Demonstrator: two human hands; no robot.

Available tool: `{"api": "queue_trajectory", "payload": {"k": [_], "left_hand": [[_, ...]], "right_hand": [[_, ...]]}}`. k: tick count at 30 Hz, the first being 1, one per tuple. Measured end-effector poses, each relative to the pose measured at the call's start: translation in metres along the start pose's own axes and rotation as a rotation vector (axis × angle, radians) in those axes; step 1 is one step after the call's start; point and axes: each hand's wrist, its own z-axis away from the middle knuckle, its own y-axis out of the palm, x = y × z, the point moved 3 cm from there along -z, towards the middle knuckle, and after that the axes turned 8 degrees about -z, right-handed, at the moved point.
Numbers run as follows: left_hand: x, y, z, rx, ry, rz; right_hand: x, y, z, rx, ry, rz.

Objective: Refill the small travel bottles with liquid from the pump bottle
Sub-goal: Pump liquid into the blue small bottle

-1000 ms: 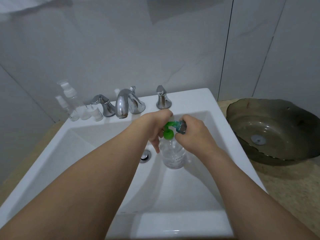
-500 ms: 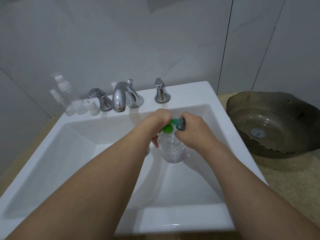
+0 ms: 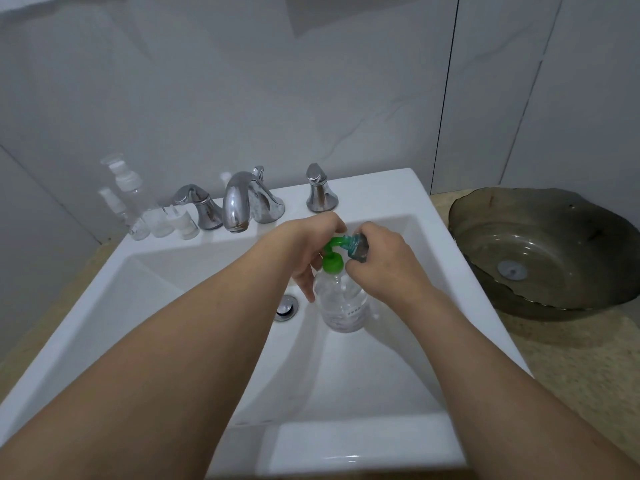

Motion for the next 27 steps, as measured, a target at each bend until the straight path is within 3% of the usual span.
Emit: {"api": "queue_trajectory", "payload": {"k": [14, 23, 27], "left_hand": [[0.001, 0.017, 0.017, -0.245, 0.056, 0.025], [0.005, 0.015, 0.007, -0.262, 0.052, -0.003], [0.006, 0.007, -0.001, -0.155, 0.044, -0.006]], "right_hand": [[-0.006, 0.005, 0.001, 0.046, 0.082, 0.055], [-0.005, 0.006, 0.0, 0.056, 0.09, 0.052], [-0.004, 0.004, 0.001, 0.038, 0.055, 0.032]]}}
